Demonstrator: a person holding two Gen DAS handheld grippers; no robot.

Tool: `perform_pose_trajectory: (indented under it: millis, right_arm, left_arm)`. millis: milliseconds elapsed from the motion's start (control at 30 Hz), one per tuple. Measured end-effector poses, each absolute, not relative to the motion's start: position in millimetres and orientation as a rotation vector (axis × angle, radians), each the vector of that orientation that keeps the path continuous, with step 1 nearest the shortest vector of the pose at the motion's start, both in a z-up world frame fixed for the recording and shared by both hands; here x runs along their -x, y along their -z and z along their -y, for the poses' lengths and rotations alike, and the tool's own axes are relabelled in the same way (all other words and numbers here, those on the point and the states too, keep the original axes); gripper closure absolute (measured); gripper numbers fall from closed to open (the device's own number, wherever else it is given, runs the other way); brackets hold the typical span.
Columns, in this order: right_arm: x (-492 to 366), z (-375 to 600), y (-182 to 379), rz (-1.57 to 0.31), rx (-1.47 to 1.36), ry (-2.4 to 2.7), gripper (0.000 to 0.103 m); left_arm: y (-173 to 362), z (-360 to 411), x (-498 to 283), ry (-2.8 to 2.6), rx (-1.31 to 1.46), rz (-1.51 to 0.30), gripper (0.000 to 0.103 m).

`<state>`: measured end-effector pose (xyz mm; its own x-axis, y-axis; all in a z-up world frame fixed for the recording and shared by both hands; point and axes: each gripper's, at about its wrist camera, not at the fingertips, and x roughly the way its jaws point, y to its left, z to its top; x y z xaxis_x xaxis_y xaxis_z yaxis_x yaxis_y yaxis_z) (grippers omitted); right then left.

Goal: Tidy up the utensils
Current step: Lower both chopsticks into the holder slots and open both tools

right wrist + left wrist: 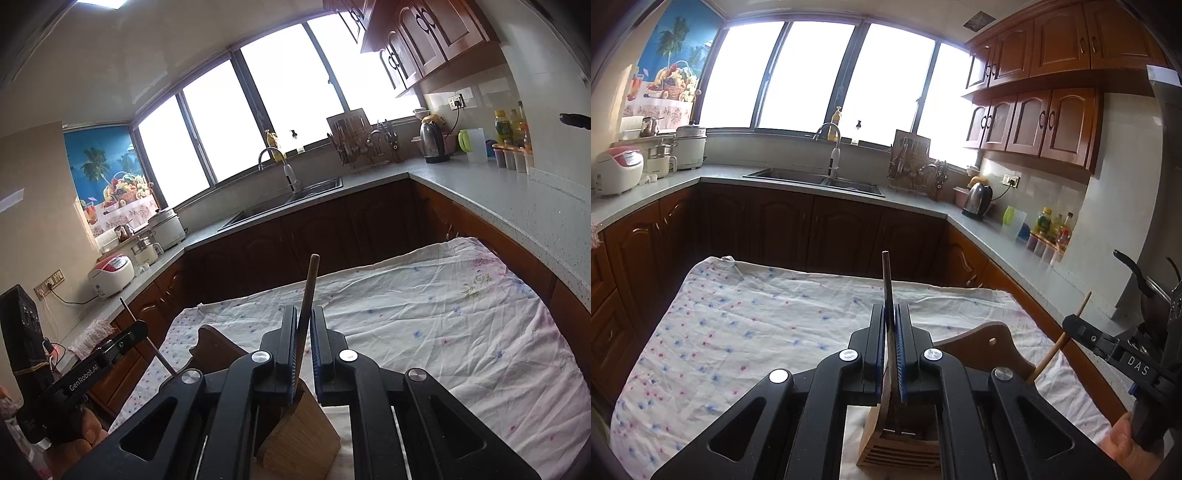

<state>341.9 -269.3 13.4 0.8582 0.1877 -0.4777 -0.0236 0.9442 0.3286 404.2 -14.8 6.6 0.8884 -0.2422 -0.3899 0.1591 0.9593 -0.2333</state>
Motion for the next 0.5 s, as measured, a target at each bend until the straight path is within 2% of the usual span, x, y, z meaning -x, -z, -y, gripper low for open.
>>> perform_pose_trajectory:
  millis: [167,333,367,400,467,500]
  right_arm:
    - [-343.3,269.2,-14.0,-0.536,-0.320,-0.113,0.096]
    - [-344.7,270.7,-12.3,-0.557,-0.319,-0.107,0.088]
    - [-344.3,271.6,-12.0,-0.560,-0.324,-0.105,0.080]
    - [-343.6,272.8,-12.1,-0.561,-0.330,-0.105,0.067]
    - [-340.6,276.6,-13.5,-0.556,-0.343,-0.106,0.057]
    - [-338.5,278.0,-14.6,-0.552,-0.347,-0.103,0.050]
  left_arm:
    - [-9.2,13.3,-394.7,0.203,0.172,-0.429,0.099]
    - [-11.3,14.1,-389.6,0.202,0.162,-0.438,0.098]
    - [-12.0,14.2,-389.1,0.199,0.163,-0.444,0.095]
    - [-12.9,13.8,-387.7,0.198,0.166,-0.445,0.093]
    - [-15.0,12.8,-383.2,0.194,0.169,-0.439,0.082]
    - [-16.0,12.7,-381.2,0.190,0.170,-0.435,0.080]
